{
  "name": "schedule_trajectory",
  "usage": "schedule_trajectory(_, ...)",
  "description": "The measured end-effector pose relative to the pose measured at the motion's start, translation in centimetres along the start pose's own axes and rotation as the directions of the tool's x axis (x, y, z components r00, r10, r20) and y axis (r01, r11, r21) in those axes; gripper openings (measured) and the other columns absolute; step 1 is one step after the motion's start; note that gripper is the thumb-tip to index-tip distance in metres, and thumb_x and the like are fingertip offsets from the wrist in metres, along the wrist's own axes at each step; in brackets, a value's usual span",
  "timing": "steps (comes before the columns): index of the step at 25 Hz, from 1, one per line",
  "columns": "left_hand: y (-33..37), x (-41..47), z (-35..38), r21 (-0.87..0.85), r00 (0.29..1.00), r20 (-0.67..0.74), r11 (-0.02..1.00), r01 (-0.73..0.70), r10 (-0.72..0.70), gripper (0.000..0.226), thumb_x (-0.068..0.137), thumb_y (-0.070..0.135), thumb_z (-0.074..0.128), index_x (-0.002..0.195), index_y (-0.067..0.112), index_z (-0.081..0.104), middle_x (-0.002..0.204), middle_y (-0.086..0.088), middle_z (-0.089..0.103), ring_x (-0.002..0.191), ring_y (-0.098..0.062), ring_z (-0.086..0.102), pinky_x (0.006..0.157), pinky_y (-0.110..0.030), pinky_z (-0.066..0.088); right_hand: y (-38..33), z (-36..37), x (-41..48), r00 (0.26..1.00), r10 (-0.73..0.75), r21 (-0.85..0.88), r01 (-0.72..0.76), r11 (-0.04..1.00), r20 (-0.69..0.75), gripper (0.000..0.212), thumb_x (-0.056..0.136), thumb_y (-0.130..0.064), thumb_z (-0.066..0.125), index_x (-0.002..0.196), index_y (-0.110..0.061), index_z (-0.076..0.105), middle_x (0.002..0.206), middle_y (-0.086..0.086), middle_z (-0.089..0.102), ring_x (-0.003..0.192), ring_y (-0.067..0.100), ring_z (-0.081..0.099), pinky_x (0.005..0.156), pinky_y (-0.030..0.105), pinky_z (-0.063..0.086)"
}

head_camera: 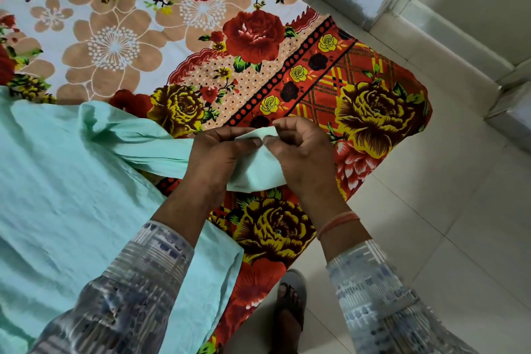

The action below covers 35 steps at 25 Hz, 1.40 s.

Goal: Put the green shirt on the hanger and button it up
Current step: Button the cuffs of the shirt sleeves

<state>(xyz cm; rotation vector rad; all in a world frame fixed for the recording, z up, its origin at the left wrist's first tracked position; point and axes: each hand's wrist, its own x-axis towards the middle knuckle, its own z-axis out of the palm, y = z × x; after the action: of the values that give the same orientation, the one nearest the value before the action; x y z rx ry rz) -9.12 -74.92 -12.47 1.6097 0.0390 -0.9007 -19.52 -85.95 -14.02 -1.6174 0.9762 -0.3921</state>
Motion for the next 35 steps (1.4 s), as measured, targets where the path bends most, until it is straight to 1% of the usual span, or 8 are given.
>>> schedule_trajectory(4, -0.8, -0.1, -0.9, 0.072, 0.999, 0.038, 0.997, -0.012, 0.009, 0.012, 0.087, 0.005, 0.083, 0.092, 0.016, 0.083, 0.089, -0.005, 0.085, 0.08, -0.019, 0.079, 0.072, -0.029, 0.058, -0.1, -0.8, -0.3, 0.996, -0.005, -0.051, 0.009, 0.999, 0.087, 0.014, 0.092, -0.019, 0.078, 0.105, -0.02, 0.083, 0.092, -0.007, 0.082, 0.084, 0.006, 0.076, 0.069, 0.021, 0.058)
schedule_trajectory(8, -0.9, -0.5, -1.0, 0.078, 0.999, 0.026, 0.996, -0.036, 0.034, 0.008, 0.091, 0.003, 0.079, 0.093, 0.011, 0.08, 0.085, -0.001, 0.082, 0.078, -0.014, 0.076, 0.068, -0.025, 0.059, -0.4, -0.1, -1.2, 0.999, -0.031, -0.135, 0.03, 0.99, -0.006, 0.008, 0.092, -0.019, 0.08, 0.1, -0.019, 0.082, 0.088, -0.014, 0.077, 0.081, -0.006, 0.071, 0.065, 0.007, 0.049)
schedule_trajectory(12, -0.6, -0.7, -1.2, 0.071, 0.994, 0.03, 0.992, -0.107, 0.105, 0.022, 0.091, -0.006, 0.075, 0.092, 0.016, 0.072, 0.084, 0.004, 0.078, 0.073, -0.005, 0.073, 0.063, -0.018, 0.056, -0.7, 0.5, -1.9, 0.998, -0.052, -0.309, 0.035, 0.951, -0.046, 0.014, 0.092, -0.029, 0.079, 0.1, -0.017, 0.078, 0.089, -0.006, 0.075, 0.08, 0.009, 0.07, 0.067, 0.024, 0.054)
schedule_trajectory(15, -0.3, -0.8, -1.7, 0.093, 0.987, 0.121, 0.988, -0.122, 0.11, 0.033, 0.091, -0.01, 0.07, 0.109, 0.017, 0.075, 0.098, 0.003, 0.079, 0.083, -0.009, 0.075, 0.068, -0.021, 0.059, -0.9, 0.7, -1.8, 0.998, 0.055, -0.163, -0.057, 0.985, -0.016, 0.009, 0.088, -0.025, 0.081, 0.095, -0.021, 0.076, 0.09, -0.007, 0.075, 0.083, 0.012, 0.072, 0.069, 0.029, 0.057)
schedule_trajectory(19, -0.1, -0.4, -2.2, -0.018, 0.981, 0.194, 1.0, -0.02, 0.023, 0.022, 0.096, 0.013, 0.073, 0.116, 0.017, 0.082, 0.115, -0.006, 0.083, 0.105, -0.028, 0.077, 0.087, -0.043, 0.061, -0.9, 0.7, -1.9, 0.996, 0.089, -0.058, -0.089, 0.994, -0.002, 0.006, 0.087, -0.021, 0.083, 0.093, -0.022, 0.082, 0.09, -0.006, 0.081, 0.086, 0.014, 0.076, 0.073, 0.031, 0.061)
schedule_trajectory(23, 0.3, 0.2, -2.4, 0.163, 0.986, 0.158, 0.984, -0.075, 0.049, 0.018, 0.093, 0.013, 0.082, 0.11, 0.016, 0.084, 0.104, -0.003, 0.086, 0.098, -0.022, 0.08, 0.085, -0.035, 0.061, -1.3, 0.6, -2.3, 0.994, 0.077, 0.012, -0.076, 0.997, -0.074, 0.009, 0.091, -0.015, 0.079, 0.09, -0.025, 0.078, 0.089, -0.006, 0.08, 0.082, 0.007, 0.074, 0.065, 0.012, 0.053)
schedule_trajectory(27, 0.4, 0.6, -2.2, 0.203, 0.991, 0.135, 0.978, -0.044, 0.017, 0.009, 0.093, 0.014, 0.082, 0.099, 0.021, 0.085, 0.096, -0.001, 0.086, 0.088, -0.017, 0.08, 0.077, -0.03, 0.061, -1.0, 0.9, -2.5, 0.99, 0.11, 0.127, -0.099, 0.987, -0.084, 0.009, 0.093, -0.011, 0.077, 0.095, -0.019, 0.074, 0.093, -0.002, 0.081, 0.088, 0.012, 0.076, 0.073, 0.022, 0.059)
schedule_trajectory(35, 0.3, 0.4, -1.8, 0.172, 0.99, 0.137, 0.985, 0.013, -0.037, 0.013, 0.094, 0.009, 0.076, 0.092, 0.017, 0.086, 0.087, -0.007, 0.085, 0.078, -0.019, 0.078, 0.07, -0.03, 0.06, -1.1, 0.6, -3.3, 0.97, -0.218, -0.172, 0.199, 0.965, -0.103, 0.015, 0.093, -0.011, 0.074, 0.107, -0.013, 0.071, 0.094, -0.004, 0.076, 0.087, 0.008, 0.074, 0.075, 0.027, 0.062)
